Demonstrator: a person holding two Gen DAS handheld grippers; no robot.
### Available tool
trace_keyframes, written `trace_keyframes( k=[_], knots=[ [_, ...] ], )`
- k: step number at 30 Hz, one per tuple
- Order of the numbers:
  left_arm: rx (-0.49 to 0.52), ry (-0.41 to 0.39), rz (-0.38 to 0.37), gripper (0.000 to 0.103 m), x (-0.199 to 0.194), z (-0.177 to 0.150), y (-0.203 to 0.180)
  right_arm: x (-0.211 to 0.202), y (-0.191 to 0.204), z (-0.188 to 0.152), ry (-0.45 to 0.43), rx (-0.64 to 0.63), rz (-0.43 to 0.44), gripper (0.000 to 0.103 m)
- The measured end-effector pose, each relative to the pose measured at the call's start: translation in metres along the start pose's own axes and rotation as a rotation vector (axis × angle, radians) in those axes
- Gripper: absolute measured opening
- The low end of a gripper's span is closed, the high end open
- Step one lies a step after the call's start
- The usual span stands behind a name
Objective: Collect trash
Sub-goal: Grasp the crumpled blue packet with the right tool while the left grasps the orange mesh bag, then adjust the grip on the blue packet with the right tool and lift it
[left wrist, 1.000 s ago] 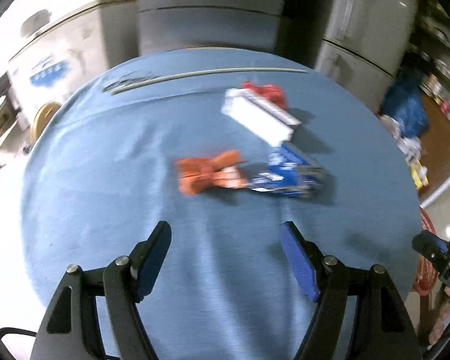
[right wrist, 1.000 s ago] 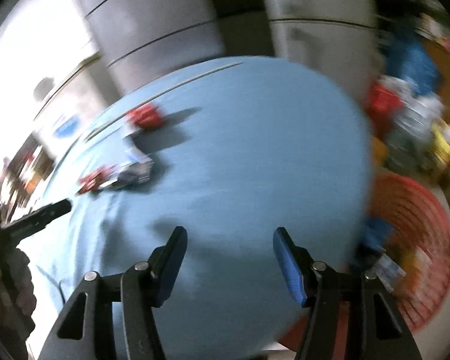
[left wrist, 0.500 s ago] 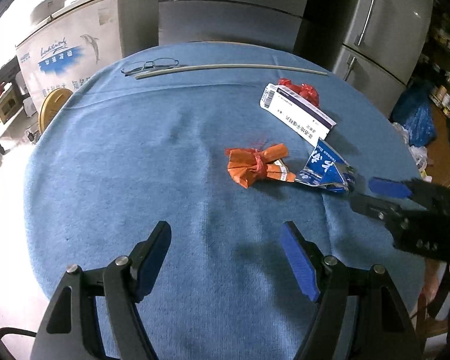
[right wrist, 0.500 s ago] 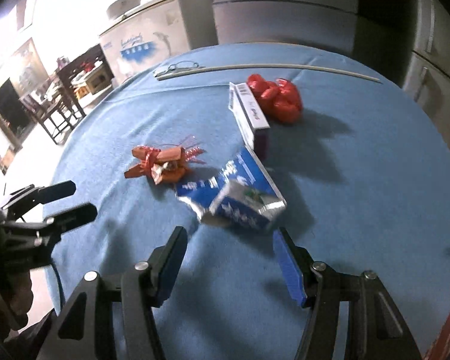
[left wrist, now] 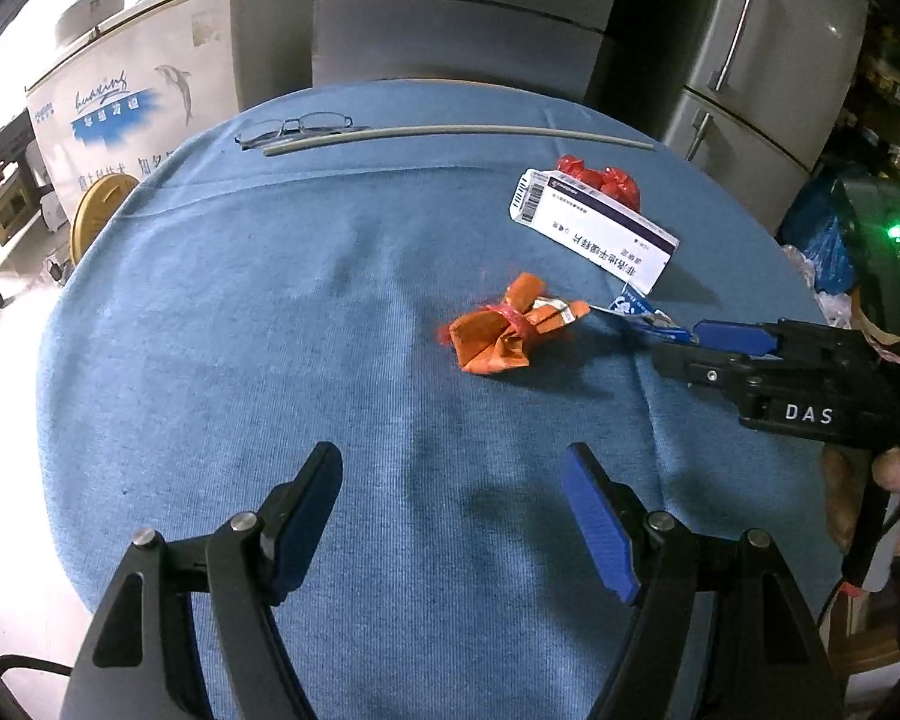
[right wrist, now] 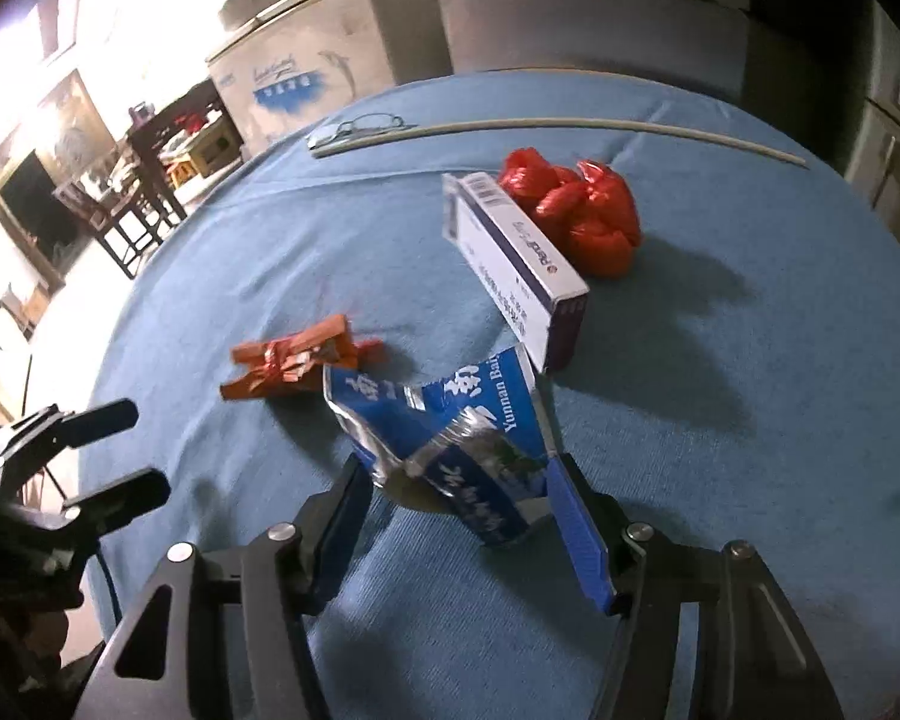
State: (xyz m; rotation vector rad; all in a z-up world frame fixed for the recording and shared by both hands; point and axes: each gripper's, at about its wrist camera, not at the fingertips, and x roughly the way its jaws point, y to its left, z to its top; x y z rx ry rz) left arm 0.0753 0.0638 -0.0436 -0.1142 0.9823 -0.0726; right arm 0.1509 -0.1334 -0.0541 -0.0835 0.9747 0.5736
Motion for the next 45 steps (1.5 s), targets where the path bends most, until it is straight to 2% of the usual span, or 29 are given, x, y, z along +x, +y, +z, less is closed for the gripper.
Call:
trace_keyframes(
  k=[3,7,10,13,19,25,32,37,38,39,40,41,45],
  knots=[
    [0.004,0.001,0.002,0.076,0.001,0.0,-0.002,-0.001,0.004,-0.001,-0.015,-0.005,-0.018,0.065],
    [0.006,0.0,0.001,0.076,0.002,-0.001,-0.005,-0.008,0.024,-0.002,-0.053,-0.113,-0.099,0.065],
    [0.011,0.0,0.001,0.076,0.002,-0.001,-0.006,0.001,0.035,0.001,-0.042,-0.167,-0.146,0.064],
    [0.014,-0.007,0.003,0.076,0.0,-0.001,-0.005,0.006,0.034,0.001,-0.044,-0.144,-0.141,0.055],
    [0.005,-0.024,0.004,0.076,-0.003,0.007,-0.002,-0.019,0.01,-0.007,-0.104,0.05,-0.047,0.042],
    [0.068,-0.033,-0.011,0.076,0.009,0.027,-0.02,-0.045,-0.018,-0.038,-0.163,0.268,0.038,0.039],
    [0.114,-0.015,0.025,0.076,0.038,0.051,-0.037,-0.062,-0.045,-0.069,-0.218,0.473,0.12,0.038],
    [0.11,0.036,0.031,0.076,0.062,0.057,-0.039,-0.066,-0.052,-0.077,-0.229,0.52,0.136,0.035],
    [0.113,0.044,0.03,0.071,0.066,0.057,-0.039,-0.066,-0.052,-0.078,-0.23,0.526,0.137,0.035],
    [0.114,0.048,0.029,0.059,0.067,0.056,-0.039,-0.066,-0.053,-0.079,-0.232,0.53,0.138,0.035],
    [0.112,0.07,0.024,0.027,0.072,0.056,-0.038,-0.066,-0.055,-0.079,-0.234,0.533,0.139,0.034],
    [0.105,0.092,0.018,0.028,0.074,0.055,-0.037,-0.067,-0.056,-0.079,-0.236,0.537,0.138,0.033],
    [0.089,0.08,0.04,0.027,0.071,0.051,-0.034,-0.069,-0.06,-0.084,-0.244,0.554,0.138,0.033]
  ],
)
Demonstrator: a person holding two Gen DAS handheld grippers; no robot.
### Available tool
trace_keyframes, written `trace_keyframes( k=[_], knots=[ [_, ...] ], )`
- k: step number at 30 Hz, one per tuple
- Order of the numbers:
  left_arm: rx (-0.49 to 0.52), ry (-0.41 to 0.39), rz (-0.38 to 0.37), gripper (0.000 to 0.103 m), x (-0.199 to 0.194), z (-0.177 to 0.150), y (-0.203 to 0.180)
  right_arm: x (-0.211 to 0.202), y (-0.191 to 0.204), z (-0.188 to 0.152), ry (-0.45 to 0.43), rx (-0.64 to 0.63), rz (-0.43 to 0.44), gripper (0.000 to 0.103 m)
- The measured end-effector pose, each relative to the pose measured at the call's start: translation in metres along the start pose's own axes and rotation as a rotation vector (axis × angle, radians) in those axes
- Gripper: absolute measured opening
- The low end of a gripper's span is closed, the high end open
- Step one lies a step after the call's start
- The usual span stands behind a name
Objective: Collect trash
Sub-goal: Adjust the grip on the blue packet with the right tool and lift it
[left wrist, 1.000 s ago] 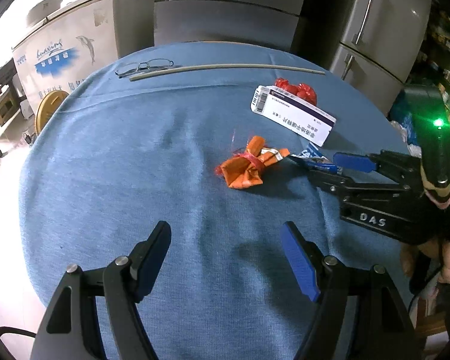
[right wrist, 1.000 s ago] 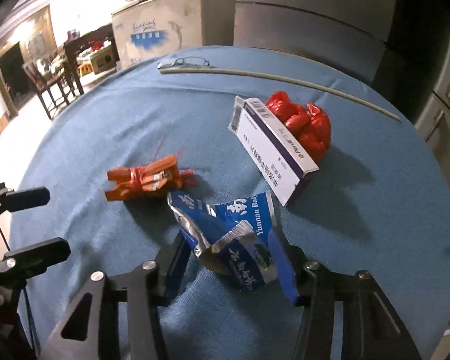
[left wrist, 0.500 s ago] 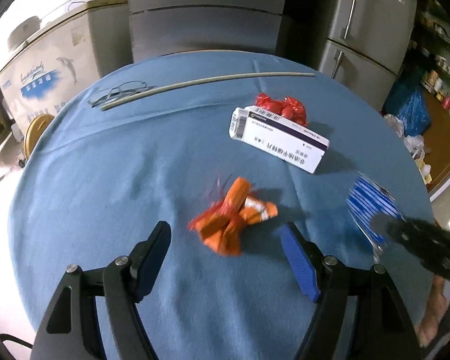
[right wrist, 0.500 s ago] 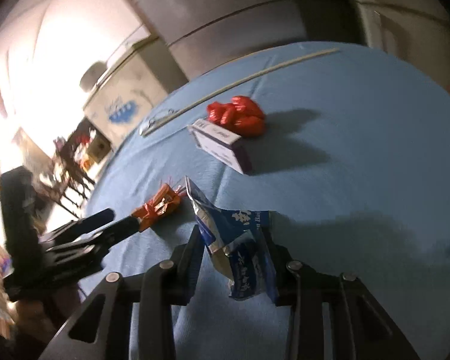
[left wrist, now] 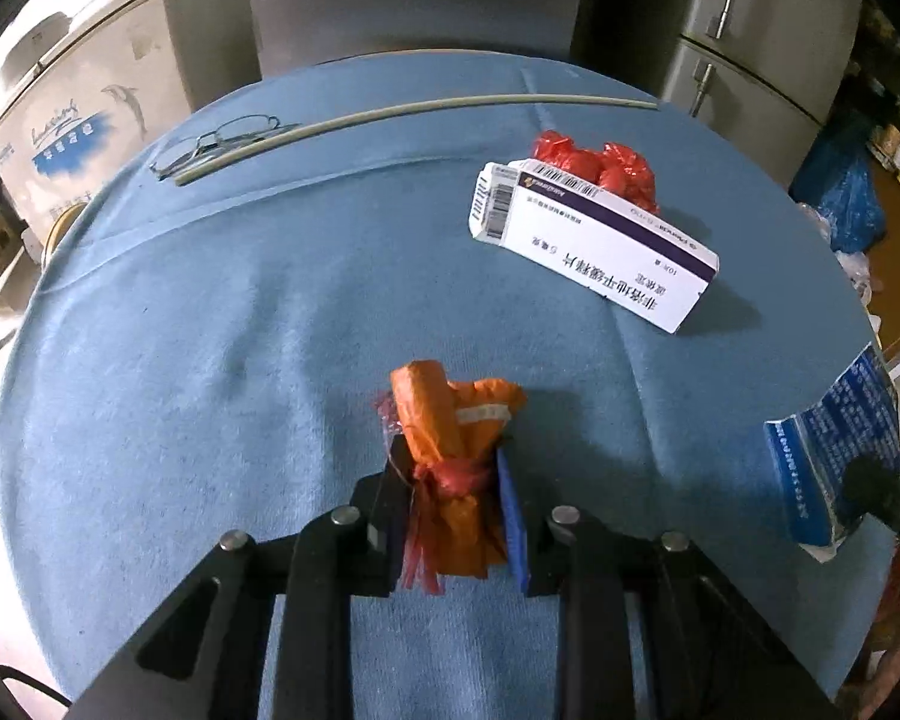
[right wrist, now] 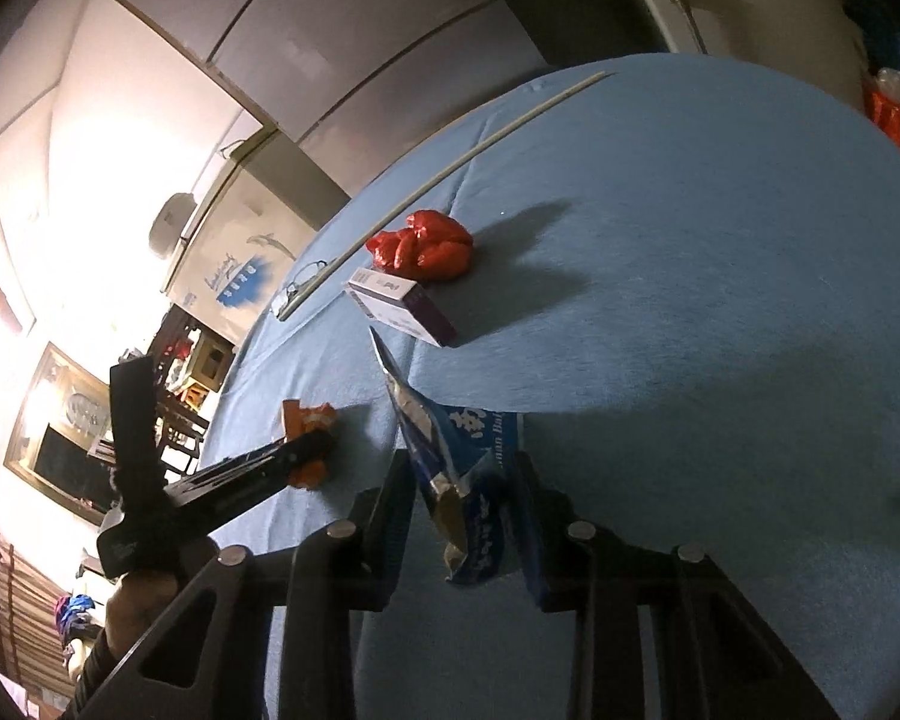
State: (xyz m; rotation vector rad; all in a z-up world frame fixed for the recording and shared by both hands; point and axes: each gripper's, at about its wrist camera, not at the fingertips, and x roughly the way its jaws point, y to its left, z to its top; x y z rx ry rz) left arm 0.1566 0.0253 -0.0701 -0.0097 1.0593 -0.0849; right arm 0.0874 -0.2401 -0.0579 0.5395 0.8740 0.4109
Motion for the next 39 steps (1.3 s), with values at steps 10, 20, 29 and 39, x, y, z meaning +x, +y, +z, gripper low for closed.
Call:
trace_keyframes(
  k=[10,20,29,39],
  knots=[
    [-0.005,-0.029,0.022,0.027,-0.025,-0.012,-0.006,-0.01,-0.002,0.0,-0.035,0.021,-0.016,0.028],
    [0.01,-0.032,0.011,0.027,-0.035,-0.02,-0.015,-0.008,-0.01,0.003,-0.028,0.035,-0.085,0.028],
    [-0.005,-0.016,0.014,0.027,-0.03,-0.022,-0.011,0.01,0.002,0.013,-0.013,-0.023,-0.119,0.03],
    [-0.009,-0.009,0.016,0.028,-0.025,-0.022,-0.008,0.021,0.01,0.013,-0.01,-0.083,-0.193,0.069]
  ],
)
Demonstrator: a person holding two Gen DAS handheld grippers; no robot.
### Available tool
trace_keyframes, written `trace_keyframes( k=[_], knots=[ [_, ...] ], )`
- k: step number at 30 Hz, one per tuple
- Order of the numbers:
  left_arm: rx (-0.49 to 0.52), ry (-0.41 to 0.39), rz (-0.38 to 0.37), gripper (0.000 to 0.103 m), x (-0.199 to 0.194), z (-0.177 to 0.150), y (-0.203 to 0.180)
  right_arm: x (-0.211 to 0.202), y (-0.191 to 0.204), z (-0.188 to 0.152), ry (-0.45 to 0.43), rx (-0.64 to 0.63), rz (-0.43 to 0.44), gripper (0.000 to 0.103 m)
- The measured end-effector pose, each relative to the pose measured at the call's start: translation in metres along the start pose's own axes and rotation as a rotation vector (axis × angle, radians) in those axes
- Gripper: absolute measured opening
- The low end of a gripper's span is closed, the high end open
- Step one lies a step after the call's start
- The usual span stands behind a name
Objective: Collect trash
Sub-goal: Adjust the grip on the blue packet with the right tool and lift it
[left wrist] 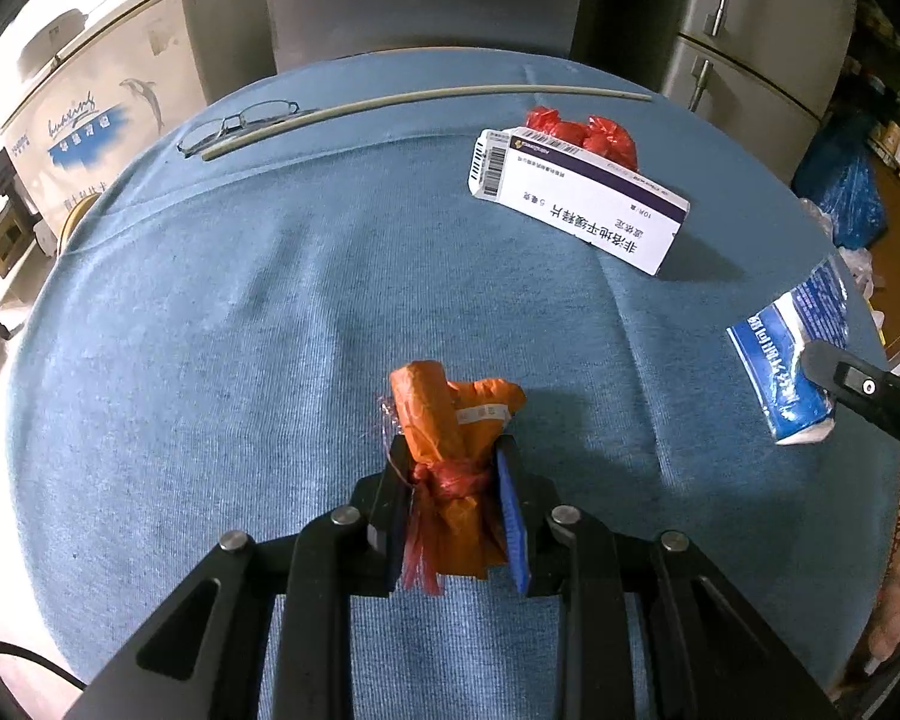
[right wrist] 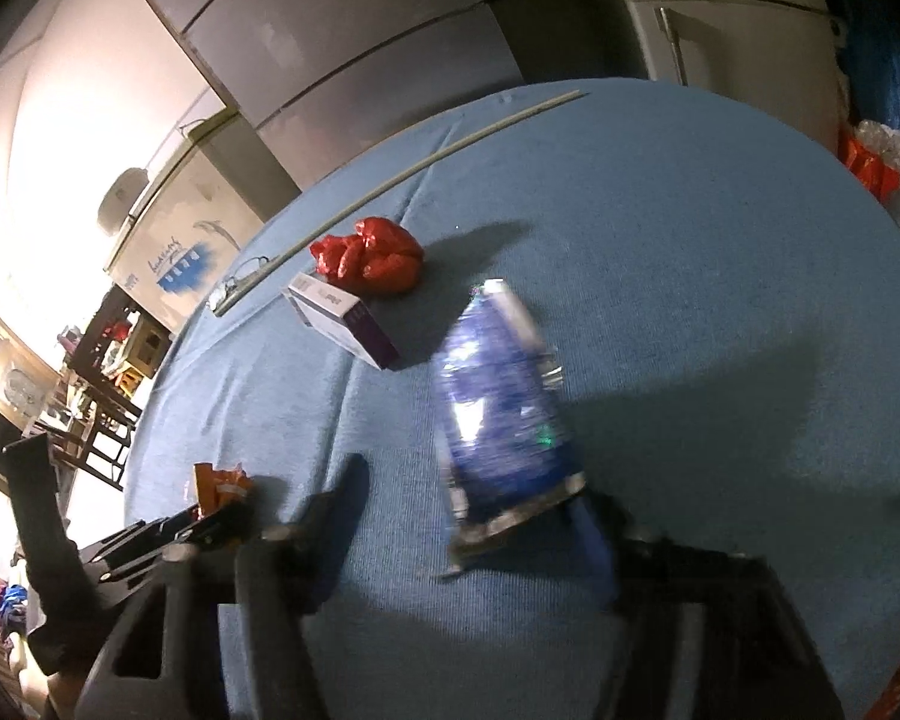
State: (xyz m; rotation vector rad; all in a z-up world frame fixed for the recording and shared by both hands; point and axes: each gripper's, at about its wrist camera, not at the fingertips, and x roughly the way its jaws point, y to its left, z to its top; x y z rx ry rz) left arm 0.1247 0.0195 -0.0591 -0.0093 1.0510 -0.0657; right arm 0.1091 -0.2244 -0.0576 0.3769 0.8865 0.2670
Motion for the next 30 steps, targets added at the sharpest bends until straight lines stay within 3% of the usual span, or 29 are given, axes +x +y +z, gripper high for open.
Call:
trace_keyframes(
  k=[2,4,16,30],
  knots=[
    [0.001,0.0,0.0,0.028,0.0,0.0,0.0,0.004,0.0,0.001,0.008,0.0,-0.014,0.065],
    [0.002,-0.001,0.001,0.028,0.0,0.0,-0.001,0.009,-0.002,0.003,0.025,0.007,-0.021,0.04],
    [0.01,-0.016,0.014,0.028,-0.002,-0.006,-0.004,-0.001,-0.007,-0.006,-0.005,0.039,0.002,0.039],
    [0.016,-0.05,0.017,0.028,-0.027,-0.036,-0.016,-0.024,-0.009,-0.041,-0.009,0.132,0.11,0.039]
  ],
)
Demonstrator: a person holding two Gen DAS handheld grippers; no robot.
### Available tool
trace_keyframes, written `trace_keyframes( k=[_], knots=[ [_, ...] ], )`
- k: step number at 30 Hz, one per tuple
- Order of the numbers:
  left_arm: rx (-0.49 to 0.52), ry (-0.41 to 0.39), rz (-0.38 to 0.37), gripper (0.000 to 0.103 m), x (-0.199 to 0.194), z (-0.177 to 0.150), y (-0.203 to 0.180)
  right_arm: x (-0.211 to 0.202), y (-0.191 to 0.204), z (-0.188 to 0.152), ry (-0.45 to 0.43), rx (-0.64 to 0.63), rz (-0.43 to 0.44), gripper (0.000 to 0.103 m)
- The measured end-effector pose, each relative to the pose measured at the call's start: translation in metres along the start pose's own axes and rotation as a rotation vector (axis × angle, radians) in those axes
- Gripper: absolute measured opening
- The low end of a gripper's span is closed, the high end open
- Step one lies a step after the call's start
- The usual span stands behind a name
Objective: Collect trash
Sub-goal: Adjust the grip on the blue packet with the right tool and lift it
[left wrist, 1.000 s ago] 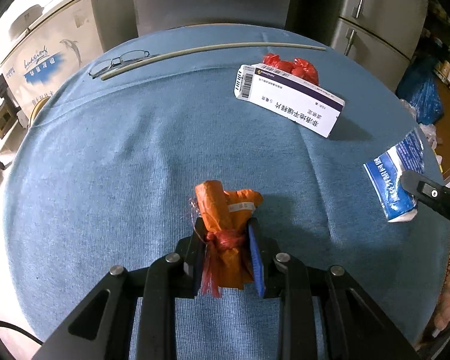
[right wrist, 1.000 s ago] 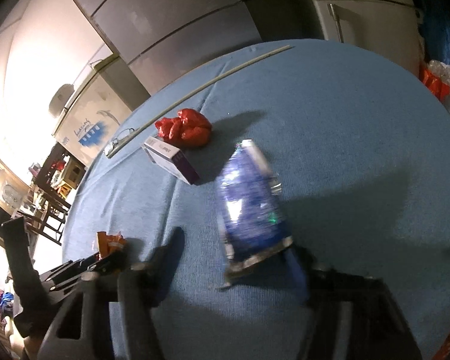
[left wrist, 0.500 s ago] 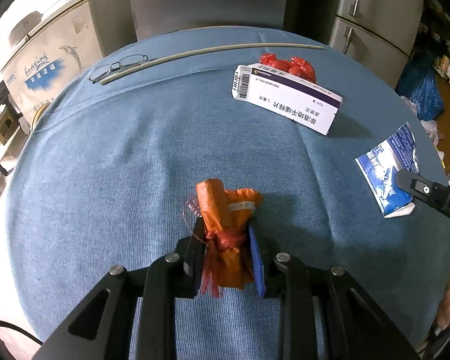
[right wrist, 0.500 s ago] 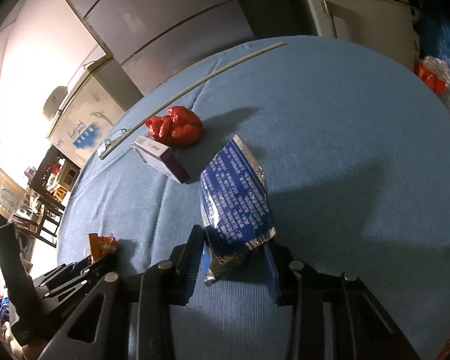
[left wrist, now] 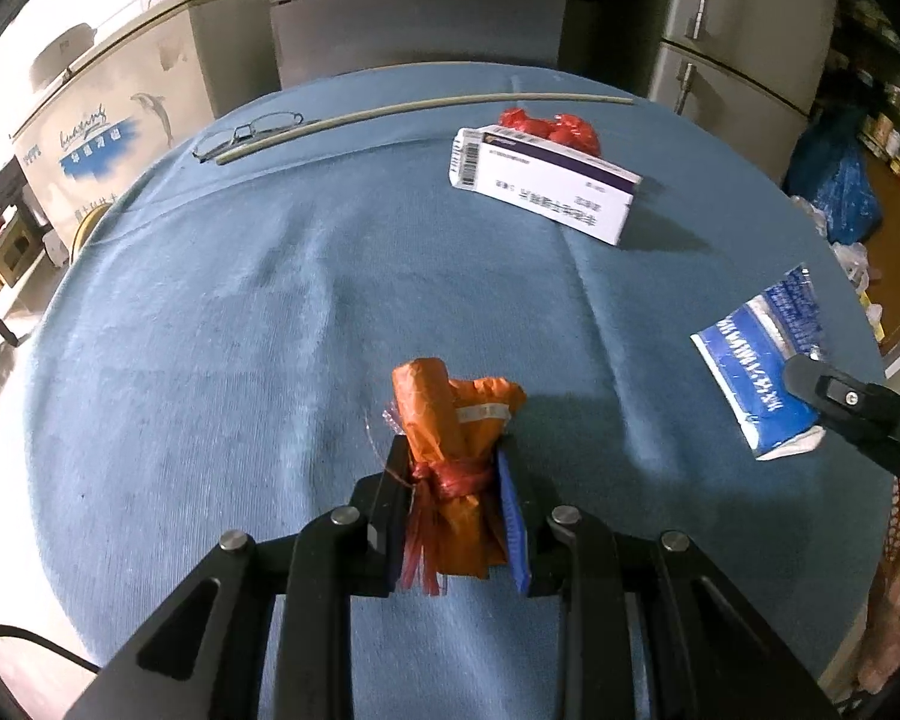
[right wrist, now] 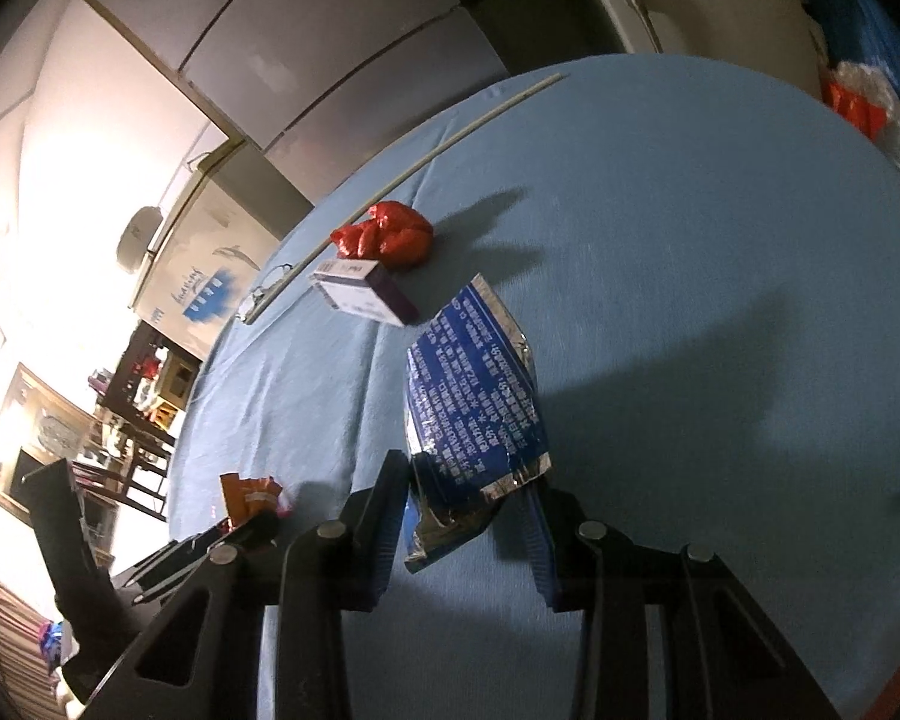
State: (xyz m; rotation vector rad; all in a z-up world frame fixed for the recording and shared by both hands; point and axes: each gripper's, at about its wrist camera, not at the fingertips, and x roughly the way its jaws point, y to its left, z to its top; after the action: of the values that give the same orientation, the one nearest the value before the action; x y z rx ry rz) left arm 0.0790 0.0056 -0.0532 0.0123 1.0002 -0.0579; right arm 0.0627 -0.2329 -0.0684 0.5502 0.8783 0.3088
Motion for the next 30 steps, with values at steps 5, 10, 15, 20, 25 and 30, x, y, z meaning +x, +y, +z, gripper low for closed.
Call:
trace_keyframes(
  k=[5,10,15,20,25,30],
  knots=[
    [0.0,-0.002,0.004,0.028,-0.001,-0.005,-0.001,-0.004,0.0,-0.004,-0.005,-0.006,-0.01,0.039],
    [-0.015,-0.022,0.007,0.028,-0.007,-0.001,0.0,-0.008,0.004,-0.004,-0.019,-0.013,-0.012,0.039],
    [-0.016,-0.028,0.005,0.028,-0.013,0.0,-0.002,-0.014,0.01,-0.007,-0.034,-0.04,-0.018,0.039],
    [-0.011,-0.033,0.003,0.028,-0.017,-0.001,-0.004,-0.024,0.01,-0.009,-0.061,-0.06,-0.046,0.034],
    [-0.003,-0.039,0.006,0.028,-0.018,-0.002,-0.008,-0.033,0.008,-0.01,-0.085,-0.085,-0.086,0.03],
    [0.006,-0.039,0.009,0.028,-0.018,-0.005,-0.011,-0.023,0.002,-0.011,-0.021,-0.089,-0.092,0.03]
  ],
)
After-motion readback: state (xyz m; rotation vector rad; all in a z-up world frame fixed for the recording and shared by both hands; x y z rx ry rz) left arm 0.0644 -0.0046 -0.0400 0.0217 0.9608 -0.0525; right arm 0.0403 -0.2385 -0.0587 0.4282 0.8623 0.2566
